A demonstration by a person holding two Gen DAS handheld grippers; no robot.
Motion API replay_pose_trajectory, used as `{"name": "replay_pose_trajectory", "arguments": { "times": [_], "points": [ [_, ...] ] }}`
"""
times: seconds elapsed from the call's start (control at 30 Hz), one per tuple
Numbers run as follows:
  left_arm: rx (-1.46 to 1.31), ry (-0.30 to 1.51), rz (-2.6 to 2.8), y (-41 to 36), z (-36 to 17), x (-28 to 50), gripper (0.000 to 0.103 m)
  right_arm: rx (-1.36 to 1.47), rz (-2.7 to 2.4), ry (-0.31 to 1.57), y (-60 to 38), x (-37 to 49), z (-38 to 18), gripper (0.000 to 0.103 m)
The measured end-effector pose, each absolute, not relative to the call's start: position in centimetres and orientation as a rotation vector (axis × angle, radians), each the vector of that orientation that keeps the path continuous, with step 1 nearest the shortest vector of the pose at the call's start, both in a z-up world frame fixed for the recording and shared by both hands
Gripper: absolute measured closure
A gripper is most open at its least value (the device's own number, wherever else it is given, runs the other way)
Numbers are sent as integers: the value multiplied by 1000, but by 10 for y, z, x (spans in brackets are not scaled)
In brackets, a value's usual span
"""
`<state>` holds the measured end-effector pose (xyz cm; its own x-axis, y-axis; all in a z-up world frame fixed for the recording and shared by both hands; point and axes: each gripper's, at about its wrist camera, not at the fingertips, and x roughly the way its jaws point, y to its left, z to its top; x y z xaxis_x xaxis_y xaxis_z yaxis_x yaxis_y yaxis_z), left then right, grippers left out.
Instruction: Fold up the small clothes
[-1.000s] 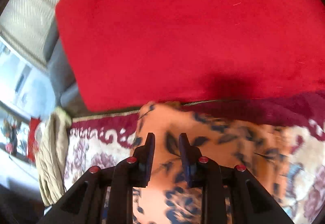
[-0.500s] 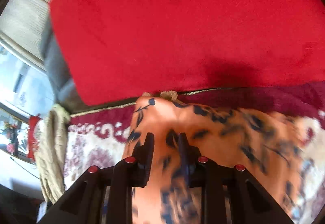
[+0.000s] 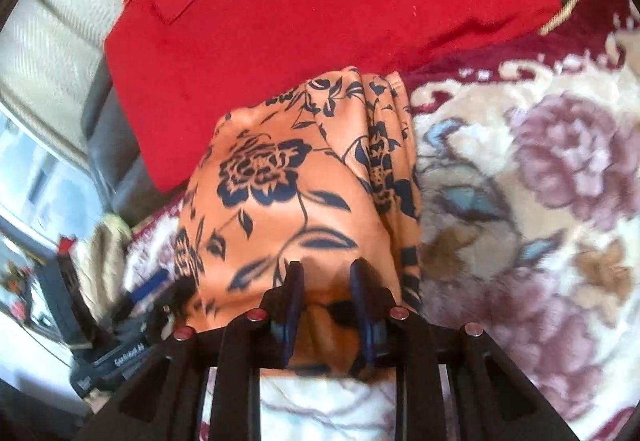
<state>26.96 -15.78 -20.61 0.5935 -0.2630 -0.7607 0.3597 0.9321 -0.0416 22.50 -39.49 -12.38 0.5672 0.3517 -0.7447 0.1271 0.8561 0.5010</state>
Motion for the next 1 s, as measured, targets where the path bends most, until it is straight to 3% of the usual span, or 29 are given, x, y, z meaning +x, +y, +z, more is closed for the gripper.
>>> {"name": "replay_pose_trajectory", "arguments": {
  "times": [0.13, 0.27, 0.53, 0.7, 1.0],
  "points": [
    [139, 850, -351, -163, -199, 261, 12, 525, 156, 928, -381, 216, -108, 75],
    [148, 843, -351, -164, -202, 262, 12, 494, 127, 996, -378, 216, -132, 74],
    [140, 843, -357, -163, -202, 262, 11, 545, 149, 912, -383, 220, -100, 73],
    [151, 834, -354, -165, -202, 261, 10, 572, 107, 982, -386, 244, -135, 73],
    [151, 835, -350, -166, -199, 260, 10, 577, 109, 894, -393, 248, -102, 72]
  ]
}}
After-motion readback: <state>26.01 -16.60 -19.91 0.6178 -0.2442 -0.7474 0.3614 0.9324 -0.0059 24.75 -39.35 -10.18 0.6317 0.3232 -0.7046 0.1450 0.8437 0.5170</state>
